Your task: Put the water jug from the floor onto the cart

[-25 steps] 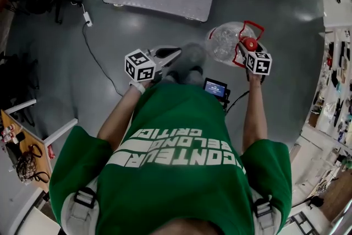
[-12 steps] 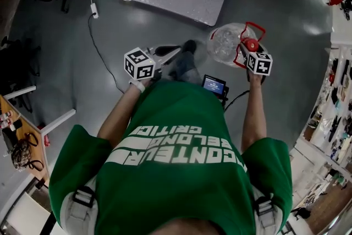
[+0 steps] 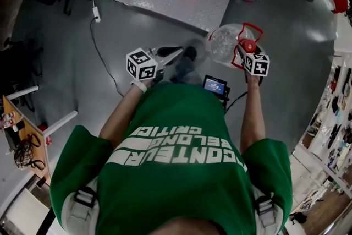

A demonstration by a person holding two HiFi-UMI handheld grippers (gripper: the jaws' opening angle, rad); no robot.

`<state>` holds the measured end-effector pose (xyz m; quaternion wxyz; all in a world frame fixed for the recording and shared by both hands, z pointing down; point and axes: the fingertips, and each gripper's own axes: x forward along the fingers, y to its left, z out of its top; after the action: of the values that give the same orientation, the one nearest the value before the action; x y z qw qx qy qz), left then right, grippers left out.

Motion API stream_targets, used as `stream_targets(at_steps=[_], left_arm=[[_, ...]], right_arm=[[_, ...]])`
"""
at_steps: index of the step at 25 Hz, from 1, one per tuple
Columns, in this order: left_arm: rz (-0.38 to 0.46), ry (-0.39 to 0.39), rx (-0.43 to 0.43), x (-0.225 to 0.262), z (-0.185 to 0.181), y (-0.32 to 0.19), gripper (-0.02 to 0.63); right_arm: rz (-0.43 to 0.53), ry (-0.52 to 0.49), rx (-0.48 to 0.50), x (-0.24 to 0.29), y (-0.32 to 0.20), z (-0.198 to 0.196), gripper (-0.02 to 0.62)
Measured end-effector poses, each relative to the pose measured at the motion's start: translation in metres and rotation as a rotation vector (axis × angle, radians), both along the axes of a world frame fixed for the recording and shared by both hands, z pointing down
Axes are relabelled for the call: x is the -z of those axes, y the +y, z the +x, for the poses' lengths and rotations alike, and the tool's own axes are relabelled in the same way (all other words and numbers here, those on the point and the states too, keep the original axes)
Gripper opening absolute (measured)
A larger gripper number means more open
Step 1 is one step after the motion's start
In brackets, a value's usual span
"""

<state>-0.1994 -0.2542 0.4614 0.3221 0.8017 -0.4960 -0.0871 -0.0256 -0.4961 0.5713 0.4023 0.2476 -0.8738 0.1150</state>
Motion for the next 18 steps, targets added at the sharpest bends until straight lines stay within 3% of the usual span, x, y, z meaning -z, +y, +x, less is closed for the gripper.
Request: stream_targets(at_steps=[18], left_arm=[[-0.052, 0.002, 0.085, -0.007, -0.058, -0.079, 0.009]], right_arm=[[-0.051, 0.029, 0.083, -0.026, -0.072, -0.068, 0.304]])
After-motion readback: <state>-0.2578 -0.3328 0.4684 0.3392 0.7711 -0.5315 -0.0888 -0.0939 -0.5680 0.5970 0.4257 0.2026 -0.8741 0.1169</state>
